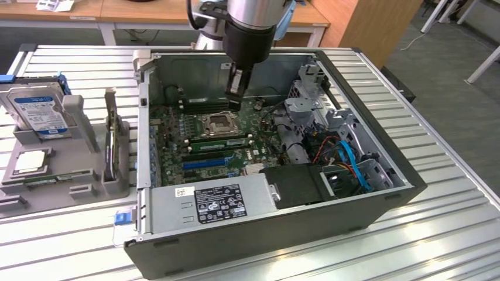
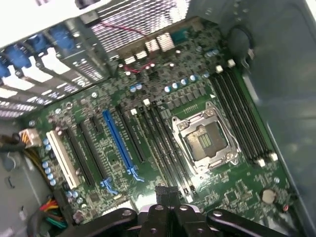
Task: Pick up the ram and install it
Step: 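Press down the ram until it locks into place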
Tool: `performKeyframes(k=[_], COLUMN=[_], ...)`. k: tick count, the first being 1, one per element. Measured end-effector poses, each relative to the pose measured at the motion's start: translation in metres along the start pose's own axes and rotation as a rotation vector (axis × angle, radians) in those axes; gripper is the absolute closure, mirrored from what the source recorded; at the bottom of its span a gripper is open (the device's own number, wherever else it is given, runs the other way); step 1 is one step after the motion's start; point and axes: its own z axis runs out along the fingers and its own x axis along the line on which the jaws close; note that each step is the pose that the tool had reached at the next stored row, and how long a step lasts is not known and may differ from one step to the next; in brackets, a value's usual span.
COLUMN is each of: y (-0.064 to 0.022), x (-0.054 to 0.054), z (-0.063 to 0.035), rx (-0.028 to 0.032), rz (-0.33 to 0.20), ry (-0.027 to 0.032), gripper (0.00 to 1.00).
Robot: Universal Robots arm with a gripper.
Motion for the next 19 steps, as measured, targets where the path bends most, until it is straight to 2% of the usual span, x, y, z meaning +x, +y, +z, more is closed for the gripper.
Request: performKeyframes(k=[19], y=[0.0000], x=[0.0000], z=[0.0004], rx=[0.0072], rz=[0.346], ry=[-0.0147], gripper=[0.90])
